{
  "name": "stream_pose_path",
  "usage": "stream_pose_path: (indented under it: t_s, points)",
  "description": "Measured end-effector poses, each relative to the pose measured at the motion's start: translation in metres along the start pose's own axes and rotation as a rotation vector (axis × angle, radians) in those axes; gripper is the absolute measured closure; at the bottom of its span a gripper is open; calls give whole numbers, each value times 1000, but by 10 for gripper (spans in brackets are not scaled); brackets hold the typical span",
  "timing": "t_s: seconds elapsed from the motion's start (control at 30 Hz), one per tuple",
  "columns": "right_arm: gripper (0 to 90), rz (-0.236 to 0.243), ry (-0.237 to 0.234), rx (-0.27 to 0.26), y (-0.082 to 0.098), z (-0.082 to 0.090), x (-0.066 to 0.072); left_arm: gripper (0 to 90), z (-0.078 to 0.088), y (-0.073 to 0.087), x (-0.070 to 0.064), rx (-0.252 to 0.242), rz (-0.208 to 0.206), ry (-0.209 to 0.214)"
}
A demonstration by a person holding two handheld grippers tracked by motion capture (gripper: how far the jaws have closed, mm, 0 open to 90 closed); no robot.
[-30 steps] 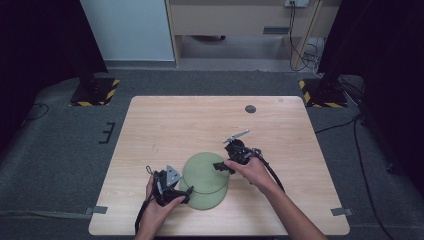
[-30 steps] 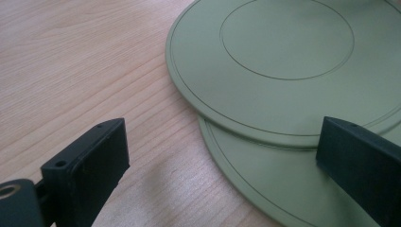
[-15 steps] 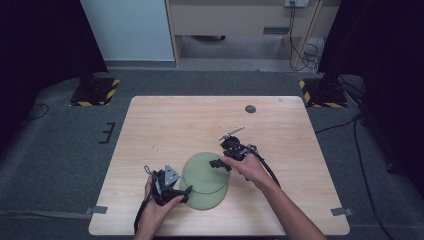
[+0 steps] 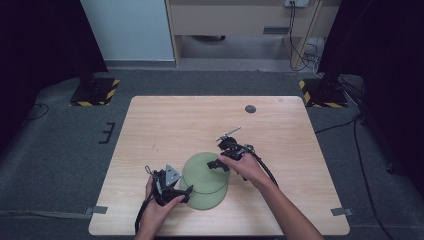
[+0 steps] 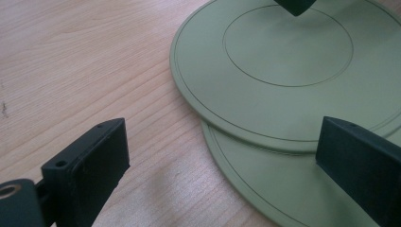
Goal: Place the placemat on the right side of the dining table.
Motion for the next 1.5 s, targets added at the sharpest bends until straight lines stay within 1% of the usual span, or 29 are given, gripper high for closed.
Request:
stream_pose_path:
  t_s: [0.03,0.1,0.23,0.3,0.4,0.53,0.67,0.77,0.8,0.83,0.87,0.9,0.93,0.97,1.0,1.03,1.1,1.13,1.17,1.2,1.23,1.27,1.3,1.33,1.37,1.4,1.47,1.5]
  points:
    - [188,8,-3,8,1,-2,1,28,-1,0,0,0,2,0]
    - [187,5,-2,13,1,-3,1,29,-1,-1,-2,-2,0,2]
    - [193,5,-5,11,1,-3,1,30,-1,-1,-5,-2,-8,5]
    - [212,6,-7,14,1,-3,1,21,-2,-1,-4,4,0,7]
    - [218,6,-12,19,1,-3,1,15,-3,0,-4,5,1,8]
    - [229,12,-4,24,1,-2,2,13,-3,-1,-4,5,-2,5]
    - [245,22,5,19,-2,3,4,4,-3,0,-3,8,1,6]
    - [267,41,5,-2,-7,12,11,4,-3,-1,-4,8,0,1]
    - [267,41,5,-2,-7,12,11,4,-3,-1,-4,8,0,1]
    - [289,42,3,-11,-8,17,15,5,-3,-1,-4,9,-3,-1]
    - [289,42,3,-11,-8,17,15,5,-3,-1,-4,9,-3,-1]
    - [315,65,6,-20,-9,21,16,5,-3,-1,-4,10,-4,-3]
    - [315,65,6,-20,-9,21,16,5,-3,-1,-4,10,-4,-3]
    - [350,77,9,-32,-10,25,19,5,-3,-1,-4,11,-4,-3]
    - [350,77,9,-32,-10,25,19,5,-3,-1,-4,11,-4,-3]
    - [389,87,12,-35,-11,28,22,4,-3,-1,-4,11,-3,-3]
    - [435,95,6,-41,-11,31,25,3,-3,-1,-4,12,-3,-2]
    - [435,95,6,-41,-11,31,25,3,-3,-1,-4,12,-3,-2]
    - [478,110,-3,-44,-11,34,28,3,-3,-1,-4,12,-3,-2]
    - [478,110,-3,-44,-11,34,28,2,-3,-1,-4,12,-3,-2]
    - [513,109,-17,-47,-11,36,31,2,-3,-1,-4,13,-1,-2]
    - [513,109,-17,-47,-11,36,31,2,-3,-1,-4,13,-1,-2]
    - [548,119,-29,-30,-9,36,31,2,-3,-1,-4,11,0,-1]
    - [548,119,-29,-30,-9,36,31,2,-3,-1,-4,11,0,-1]
    - [577,118,-26,-13,-7,35,31,2,-3,-1,-4,12,0,-1]
    - [577,118,-26,-13,-7,35,31,2,-3,-1,-4,12,0,-1]
    - [625,123,-15,-18,-8,37,29,2,-3,-1,-4,12,0,-1]
    - [663,118,-8,-23,-8,37,28,2,-3,-1,-4,12,0,-1]
Point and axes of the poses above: each handheld gripper's, and its own axes: z roughly backward along the jaws, y roughly out of its underside, x roughly to its left, the point moved 10 cm from there along -z, roughly forward along the jaws, and after that the axes turned 15 degrees about -y, right-handed, at the moved point
